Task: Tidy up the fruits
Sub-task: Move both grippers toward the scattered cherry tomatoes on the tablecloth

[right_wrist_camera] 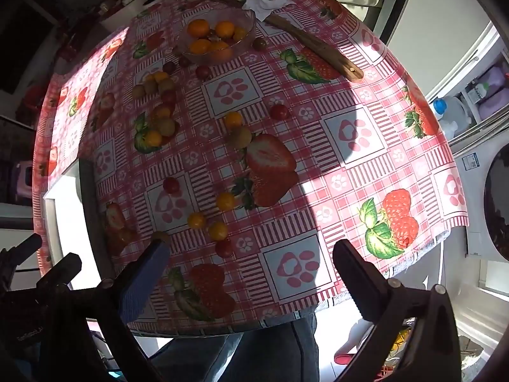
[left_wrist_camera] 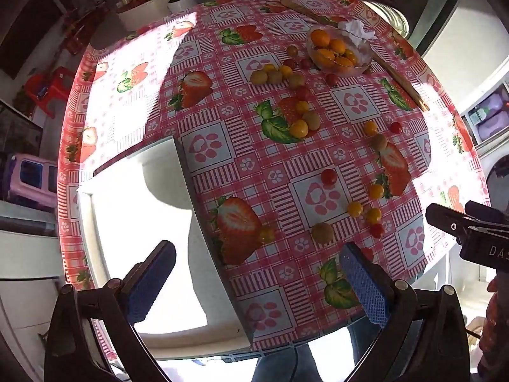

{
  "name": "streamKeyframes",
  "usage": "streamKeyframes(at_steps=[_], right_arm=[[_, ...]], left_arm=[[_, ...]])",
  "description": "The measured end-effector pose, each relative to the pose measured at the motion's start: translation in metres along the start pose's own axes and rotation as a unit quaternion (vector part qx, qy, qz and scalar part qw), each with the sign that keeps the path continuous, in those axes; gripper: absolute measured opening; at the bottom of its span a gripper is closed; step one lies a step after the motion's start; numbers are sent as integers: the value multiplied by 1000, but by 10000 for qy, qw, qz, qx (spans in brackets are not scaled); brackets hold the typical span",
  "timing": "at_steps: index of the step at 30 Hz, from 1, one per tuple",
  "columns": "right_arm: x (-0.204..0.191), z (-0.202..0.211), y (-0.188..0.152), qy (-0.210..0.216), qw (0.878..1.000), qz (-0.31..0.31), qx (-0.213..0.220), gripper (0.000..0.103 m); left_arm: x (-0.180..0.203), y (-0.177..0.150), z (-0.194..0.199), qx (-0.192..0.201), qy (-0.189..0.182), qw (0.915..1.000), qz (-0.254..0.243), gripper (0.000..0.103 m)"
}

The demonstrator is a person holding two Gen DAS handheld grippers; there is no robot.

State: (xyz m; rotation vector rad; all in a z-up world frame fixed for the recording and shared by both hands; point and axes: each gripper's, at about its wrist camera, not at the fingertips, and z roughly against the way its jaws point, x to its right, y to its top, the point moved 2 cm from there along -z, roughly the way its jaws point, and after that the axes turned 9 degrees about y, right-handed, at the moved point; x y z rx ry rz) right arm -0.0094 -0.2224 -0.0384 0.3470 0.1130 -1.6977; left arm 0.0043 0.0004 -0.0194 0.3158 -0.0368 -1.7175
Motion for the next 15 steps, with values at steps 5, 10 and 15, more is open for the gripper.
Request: streamKeyframes(at_steps=[5,10,15], right_arm=[[-2,-2,0,2,10000,-16,-71,103],[-2,-1,1,-40,10000,35,-75,103],[1,-1,1,-97,9999,29,-73,103]], left_arm=[[-8,-3,-1,-37,-28,10000,80,103],[-4,-5,-5,-72,-71,9999,11,103],[1,-3,-7,-104,-71,9999,-28,103]])
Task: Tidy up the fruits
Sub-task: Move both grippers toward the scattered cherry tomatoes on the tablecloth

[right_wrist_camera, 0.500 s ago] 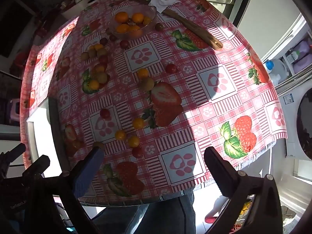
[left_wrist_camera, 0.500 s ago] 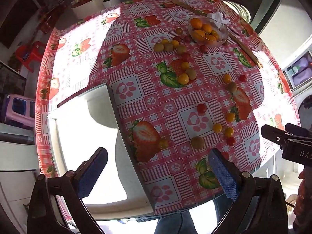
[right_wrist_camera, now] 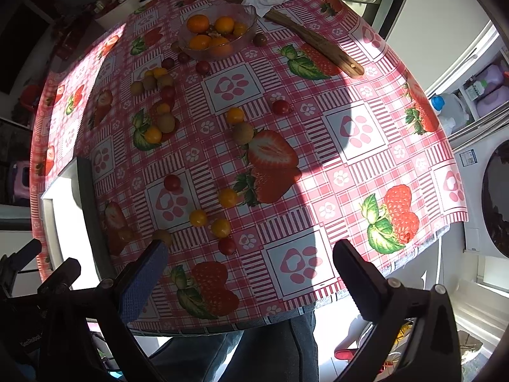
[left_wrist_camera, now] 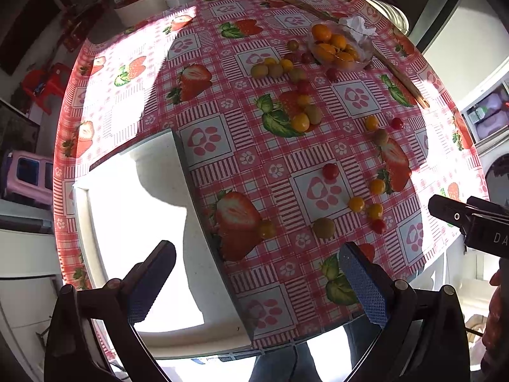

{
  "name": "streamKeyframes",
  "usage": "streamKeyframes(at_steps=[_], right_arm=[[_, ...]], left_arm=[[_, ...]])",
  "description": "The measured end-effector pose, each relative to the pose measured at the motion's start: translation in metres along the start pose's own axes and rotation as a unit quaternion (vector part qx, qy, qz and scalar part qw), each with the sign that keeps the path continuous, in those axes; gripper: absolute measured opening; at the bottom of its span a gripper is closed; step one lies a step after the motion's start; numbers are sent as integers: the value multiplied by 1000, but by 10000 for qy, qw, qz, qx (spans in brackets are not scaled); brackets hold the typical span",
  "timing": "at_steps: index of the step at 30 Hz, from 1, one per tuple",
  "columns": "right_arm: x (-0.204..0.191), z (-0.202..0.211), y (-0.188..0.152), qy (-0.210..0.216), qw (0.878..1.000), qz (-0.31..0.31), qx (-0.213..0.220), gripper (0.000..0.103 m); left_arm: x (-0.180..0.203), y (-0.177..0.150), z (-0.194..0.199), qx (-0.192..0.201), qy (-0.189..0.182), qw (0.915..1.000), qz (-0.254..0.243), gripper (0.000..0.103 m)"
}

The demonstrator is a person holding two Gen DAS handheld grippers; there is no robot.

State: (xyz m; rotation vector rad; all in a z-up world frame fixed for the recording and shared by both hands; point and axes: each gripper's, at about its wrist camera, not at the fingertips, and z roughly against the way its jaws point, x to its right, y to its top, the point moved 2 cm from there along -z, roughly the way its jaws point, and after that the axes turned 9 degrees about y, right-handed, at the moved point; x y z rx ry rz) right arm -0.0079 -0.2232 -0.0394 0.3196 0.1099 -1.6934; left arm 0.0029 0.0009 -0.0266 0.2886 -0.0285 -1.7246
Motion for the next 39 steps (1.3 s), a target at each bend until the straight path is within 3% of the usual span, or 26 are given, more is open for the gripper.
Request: streamKeyframes(at_steps=[20,37,39], right_arm=[[23,-18,13,-105,9996,-80,-244,103],[30,-69,76,118,9993,34,-360,102],[28,-77,82,149,9990,80,-421,95]], left_arm=[[31,18,-29,-144,-37,9999,-7,103],[81,59,-92,-125,76,9998,-157,103],[87,63,-96,-114,110,9996,-220,103]])
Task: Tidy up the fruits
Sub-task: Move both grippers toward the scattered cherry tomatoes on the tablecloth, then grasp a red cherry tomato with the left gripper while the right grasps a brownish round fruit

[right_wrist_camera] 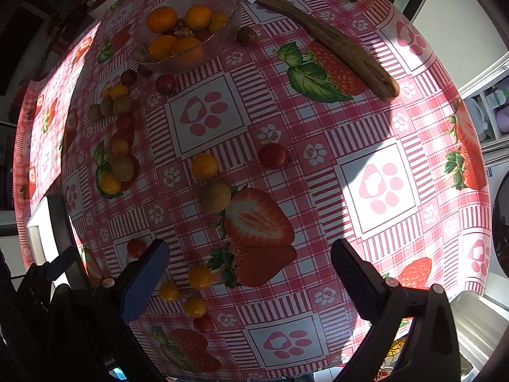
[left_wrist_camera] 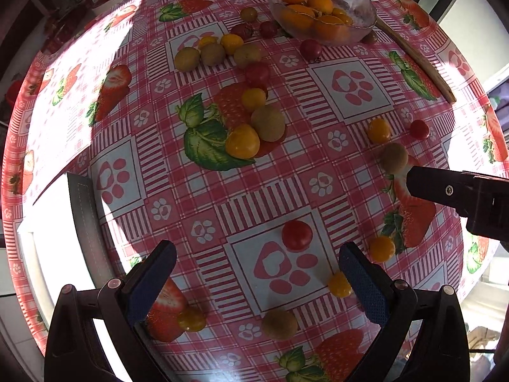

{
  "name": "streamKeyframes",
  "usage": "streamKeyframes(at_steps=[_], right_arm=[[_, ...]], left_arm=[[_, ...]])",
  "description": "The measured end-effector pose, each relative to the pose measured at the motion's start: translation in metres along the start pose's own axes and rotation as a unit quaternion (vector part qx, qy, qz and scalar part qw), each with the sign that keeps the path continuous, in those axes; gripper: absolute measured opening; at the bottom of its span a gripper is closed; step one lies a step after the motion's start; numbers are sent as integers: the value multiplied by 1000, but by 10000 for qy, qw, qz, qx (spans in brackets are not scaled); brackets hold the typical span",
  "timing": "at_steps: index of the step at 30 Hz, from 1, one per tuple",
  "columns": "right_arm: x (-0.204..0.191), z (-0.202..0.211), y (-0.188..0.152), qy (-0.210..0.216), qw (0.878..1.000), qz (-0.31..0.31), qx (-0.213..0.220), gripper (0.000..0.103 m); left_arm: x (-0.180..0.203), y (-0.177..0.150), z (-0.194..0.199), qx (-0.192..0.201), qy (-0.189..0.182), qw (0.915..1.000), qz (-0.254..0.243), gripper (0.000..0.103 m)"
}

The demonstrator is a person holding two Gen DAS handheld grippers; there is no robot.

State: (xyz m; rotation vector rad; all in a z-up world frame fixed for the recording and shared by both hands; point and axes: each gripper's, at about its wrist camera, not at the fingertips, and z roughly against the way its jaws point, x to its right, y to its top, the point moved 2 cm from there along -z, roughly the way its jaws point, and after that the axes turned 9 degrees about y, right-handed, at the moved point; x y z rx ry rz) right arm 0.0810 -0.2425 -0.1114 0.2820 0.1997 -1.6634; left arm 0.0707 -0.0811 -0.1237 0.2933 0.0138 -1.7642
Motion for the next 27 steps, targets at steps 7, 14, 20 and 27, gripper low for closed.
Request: streamKeyframes(at_steps=[7,14,20,27], right_arm=[[-4,-27,15,175,9994,53,-301,68],[-18,-32,23,48,9990,355,-271,41],[-21,-32,24,125,9992,271,-278,28],[-14,-10,11,391,9990,55,-211,28]], left_arm=[[22,15,-15,-53,-195,9998,59,83],[44,29,-16,112,-629,9978,185,59],[42,31,-4,-65,-1227,9924,116,23],[10,18,12,6,-1447,9885,428,23]])
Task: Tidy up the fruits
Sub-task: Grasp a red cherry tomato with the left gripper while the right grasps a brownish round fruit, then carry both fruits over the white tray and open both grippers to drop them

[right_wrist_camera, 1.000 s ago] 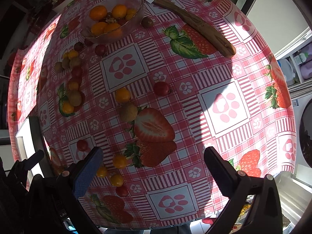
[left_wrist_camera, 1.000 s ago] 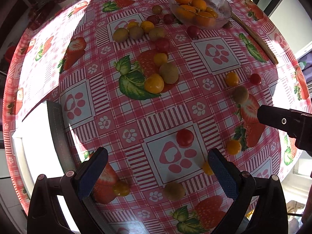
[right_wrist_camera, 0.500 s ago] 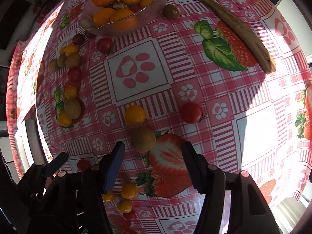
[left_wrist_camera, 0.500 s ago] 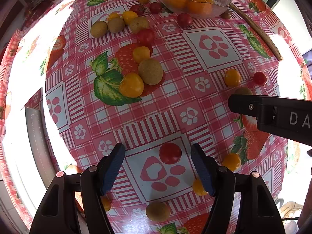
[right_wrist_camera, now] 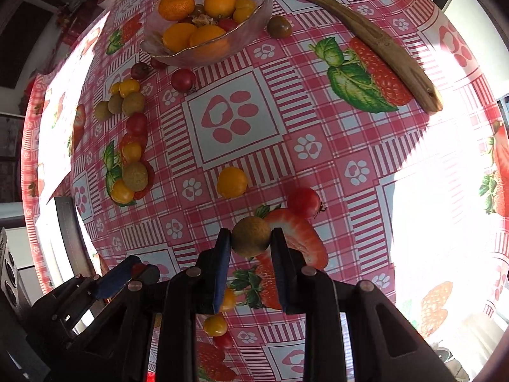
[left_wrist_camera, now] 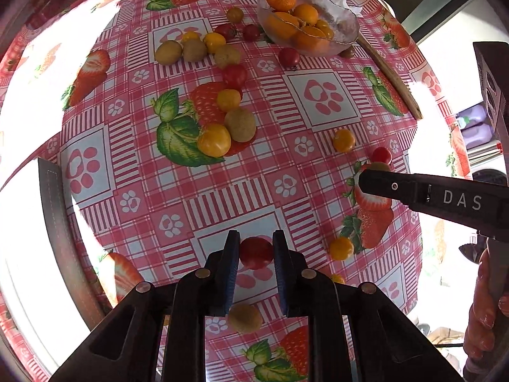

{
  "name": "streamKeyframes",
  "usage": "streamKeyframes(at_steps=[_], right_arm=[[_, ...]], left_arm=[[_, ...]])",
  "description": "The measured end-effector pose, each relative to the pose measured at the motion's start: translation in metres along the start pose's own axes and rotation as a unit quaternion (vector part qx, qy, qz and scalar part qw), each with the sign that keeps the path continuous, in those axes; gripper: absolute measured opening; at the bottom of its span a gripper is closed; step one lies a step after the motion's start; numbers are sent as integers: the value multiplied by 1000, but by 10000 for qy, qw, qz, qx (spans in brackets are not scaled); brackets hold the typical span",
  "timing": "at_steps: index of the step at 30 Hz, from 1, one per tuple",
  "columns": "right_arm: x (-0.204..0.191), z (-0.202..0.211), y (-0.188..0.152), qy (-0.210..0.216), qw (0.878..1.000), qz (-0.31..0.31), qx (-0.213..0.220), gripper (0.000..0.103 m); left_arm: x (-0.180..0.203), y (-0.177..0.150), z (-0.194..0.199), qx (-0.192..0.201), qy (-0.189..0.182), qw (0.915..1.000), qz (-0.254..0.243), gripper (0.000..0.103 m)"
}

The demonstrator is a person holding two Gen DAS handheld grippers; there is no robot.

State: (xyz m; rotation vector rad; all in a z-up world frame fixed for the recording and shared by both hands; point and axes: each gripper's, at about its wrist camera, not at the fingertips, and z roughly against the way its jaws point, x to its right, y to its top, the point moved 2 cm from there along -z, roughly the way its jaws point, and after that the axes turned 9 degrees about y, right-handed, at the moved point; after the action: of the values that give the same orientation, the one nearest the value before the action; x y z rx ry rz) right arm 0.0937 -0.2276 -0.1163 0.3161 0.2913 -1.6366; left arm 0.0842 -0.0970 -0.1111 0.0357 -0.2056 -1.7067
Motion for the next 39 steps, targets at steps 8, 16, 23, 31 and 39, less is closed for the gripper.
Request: streamKeyframes(at_steps=[8,16,23,31,39], right_arm=[[-33,5,-26,141,9996,256,-35,28],[-108,-15,-59,350,9955,837,-281,28],[-186,-47,-93,558,9856,1467,-627,28],[-258,-95,-120,631,9704,2040,-1125,28],[-294,-109,-118,470,9623,2465,-1045,31]], left_arm=[[-48,-27,17,137,385,9987,317,23],[-132,-77,50,201,771,9921,968,23],[-205,-126,54,-3,1215,9789,1642,23],[-253,-166,34,-282,1502,9674,2020,23],[-257,-183,28,-240,1538,9667,2031,23]])
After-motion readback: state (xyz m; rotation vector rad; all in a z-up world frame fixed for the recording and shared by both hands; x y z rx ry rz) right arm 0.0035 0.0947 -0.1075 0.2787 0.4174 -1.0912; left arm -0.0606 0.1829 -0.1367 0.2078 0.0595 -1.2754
